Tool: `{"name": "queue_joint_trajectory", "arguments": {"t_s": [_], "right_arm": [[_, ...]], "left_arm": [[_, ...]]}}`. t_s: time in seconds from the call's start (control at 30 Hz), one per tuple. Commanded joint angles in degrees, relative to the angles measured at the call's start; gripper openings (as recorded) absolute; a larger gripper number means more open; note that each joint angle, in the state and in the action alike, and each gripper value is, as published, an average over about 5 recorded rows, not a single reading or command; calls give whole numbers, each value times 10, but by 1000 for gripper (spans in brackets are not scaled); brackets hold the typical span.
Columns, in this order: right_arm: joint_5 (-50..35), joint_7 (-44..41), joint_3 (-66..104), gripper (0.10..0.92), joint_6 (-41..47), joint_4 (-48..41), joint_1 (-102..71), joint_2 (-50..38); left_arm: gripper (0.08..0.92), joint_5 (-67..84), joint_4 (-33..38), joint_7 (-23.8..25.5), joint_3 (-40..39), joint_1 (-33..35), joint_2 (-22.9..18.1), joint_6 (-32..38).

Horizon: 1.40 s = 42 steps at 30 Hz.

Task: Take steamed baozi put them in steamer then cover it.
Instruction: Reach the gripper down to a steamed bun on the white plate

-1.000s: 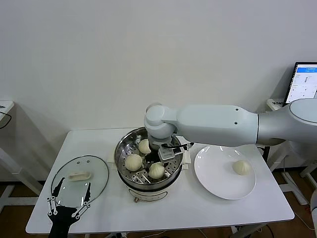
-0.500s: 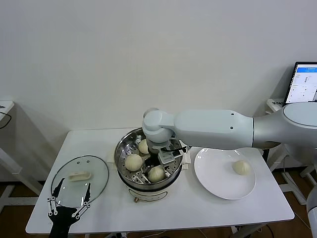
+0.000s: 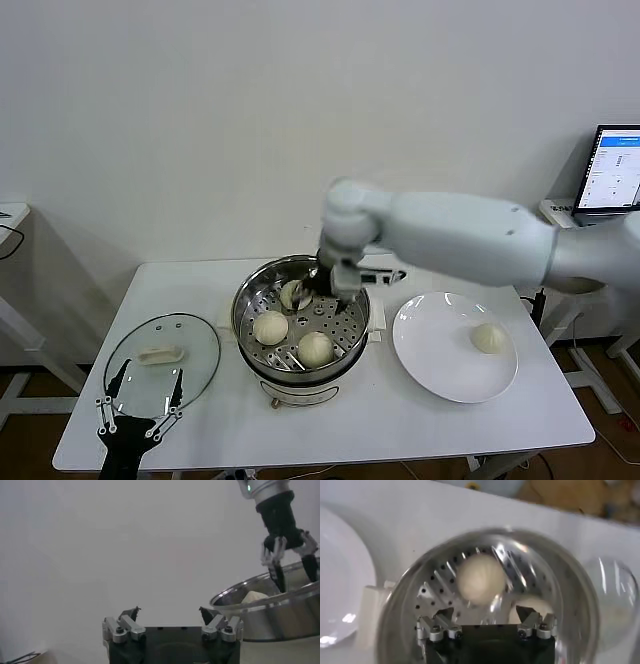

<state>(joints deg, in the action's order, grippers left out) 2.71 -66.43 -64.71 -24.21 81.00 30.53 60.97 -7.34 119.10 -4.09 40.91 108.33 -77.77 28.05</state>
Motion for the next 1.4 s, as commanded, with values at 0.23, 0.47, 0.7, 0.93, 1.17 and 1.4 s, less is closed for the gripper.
{"name": "queue_joint_trajectory", "arguments": {"t_s": [0.23, 0.47, 0.7, 0.93, 1.17, 1.4], "right_arm": [[-173, -87, 32, 823, 261, -265, -31, -208], [-109, -69, 16, 823, 248, -270, -111, -249], [-78, -31, 20, 823, 243, -263, -172, -247], [-63, -2, 31, 823, 244, -270, -204, -232], [-54, 22, 42, 823, 244, -288, -221, -209], [-51, 34, 51, 823, 242, -306, -233, -191]], "left_arm": [[823, -3, 2, 1, -2, -1, 2, -3], [823, -3, 3, 1, -1, 0, 2, -4], [823, -5, 2, 0, -2, 1, 1, -4], [823, -5, 1, 0, 0, 1, 0, -4], [823, -5, 2, 0, 0, 2, 0, -4], [823, -5, 0, 0, 1, 3, -1, -2]]}}
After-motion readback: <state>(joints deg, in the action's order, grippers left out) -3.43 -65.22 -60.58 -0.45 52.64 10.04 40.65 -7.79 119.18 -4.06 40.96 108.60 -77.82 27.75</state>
